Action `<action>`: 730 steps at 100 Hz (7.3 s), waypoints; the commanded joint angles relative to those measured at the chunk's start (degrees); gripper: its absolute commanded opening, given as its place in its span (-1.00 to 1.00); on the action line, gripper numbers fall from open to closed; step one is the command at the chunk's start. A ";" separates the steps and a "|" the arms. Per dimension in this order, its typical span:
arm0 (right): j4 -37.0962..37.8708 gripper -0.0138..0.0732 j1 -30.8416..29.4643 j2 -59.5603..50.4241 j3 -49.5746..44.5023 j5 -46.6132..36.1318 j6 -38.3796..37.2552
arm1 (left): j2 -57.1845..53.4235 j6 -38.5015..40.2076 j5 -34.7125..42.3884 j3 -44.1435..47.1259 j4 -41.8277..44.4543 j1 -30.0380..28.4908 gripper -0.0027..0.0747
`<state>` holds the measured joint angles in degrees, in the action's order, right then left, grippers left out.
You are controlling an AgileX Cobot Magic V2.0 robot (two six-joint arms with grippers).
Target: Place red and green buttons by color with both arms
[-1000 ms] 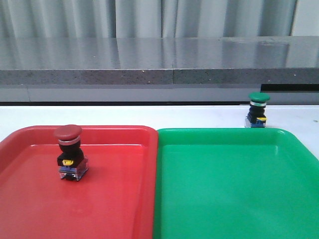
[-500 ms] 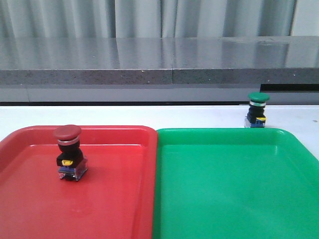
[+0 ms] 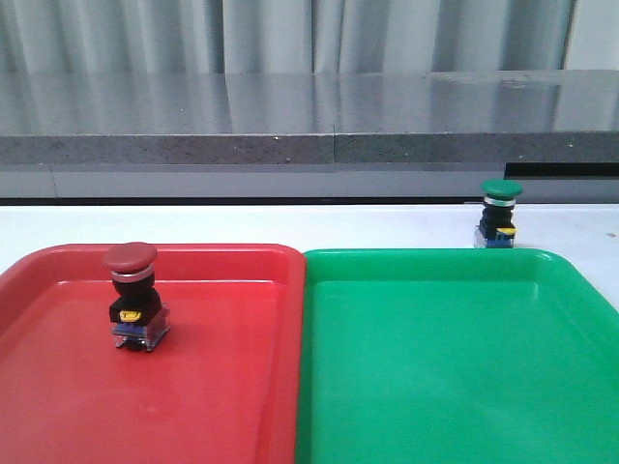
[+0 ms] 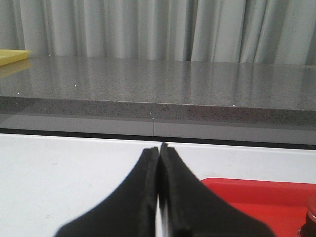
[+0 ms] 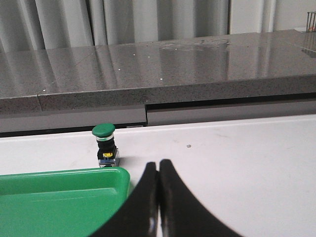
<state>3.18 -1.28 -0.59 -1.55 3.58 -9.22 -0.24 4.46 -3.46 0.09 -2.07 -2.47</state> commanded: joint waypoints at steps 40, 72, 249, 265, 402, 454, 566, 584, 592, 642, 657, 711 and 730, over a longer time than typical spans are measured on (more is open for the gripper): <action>0.63 -0.83 -0.26 -1.22 1.04 -4.34 -0.02 | -1.86 0.50 4.90 0.69 -0.04 0.07 -0.98; 0.63 -0.83 -0.26 -1.23 1.04 -4.74 -0.02 | -1.86 0.50 4.90 0.69 -0.04 0.07 -0.98; -1.41 -0.36 4.01 71.26 64.14 26.99 -0.03 | -1.86 0.50 4.90 0.69 -0.04 0.07 -0.98; -5.27 0.39 4.05 77.62 67.01 28.98 -0.03 | -1.86 0.50 4.90 0.69 -0.04 0.07 -0.98; -11.13 0.29 9.09 118.65 102.38 51.94 0.02 | -1.86 0.50 4.90 0.69 -0.04 0.07 -0.98; -11.13 -0.06 9.09 114.85 105.30 55.50 0.02 | -1.86 0.50 4.90 0.69 -0.04 0.07 -0.98; -16.50 -0.06 21.90 92.09 69.98 38.99 -5.31 | -1.86 0.50 4.90 0.69 -0.04 0.07 -0.98; -16.52 -0.06 24.19 94.26 67.86 36.91 -5.37 | -1.86 0.50 4.90 0.69 -0.04 0.07 -0.98; -16.52 -0.06 24.40 96.18 67.81 37.20 -5.37 | -1.86 0.50 4.90 0.69 -0.04 0.07 -0.98; -16.52 0.37 24.40 99.70 67.81 38.75 -4.39 | -1.86 0.50 4.90 0.69 -0.04 0.07 -0.98; -16.52 0.50 24.40 99.70 67.90 38.64 -4.39 | -1.86 0.50 4.90 0.69 -0.04 0.07 -0.98; -17.75 0.50 24.40 93.79 68.65 40.77 -4.11 | -1.86 0.50 4.90 0.69 -0.04 0.07 -0.98; -16.24 0.50 24.40 88.97 68.65 41.01 -3.53 | -1.86 0.50 4.90 0.69 -0.04 0.07 -0.98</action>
<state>-13.68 23.11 92.76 65.34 45.32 -13.82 -0.24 4.46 -3.10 0.09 -1.98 -2.47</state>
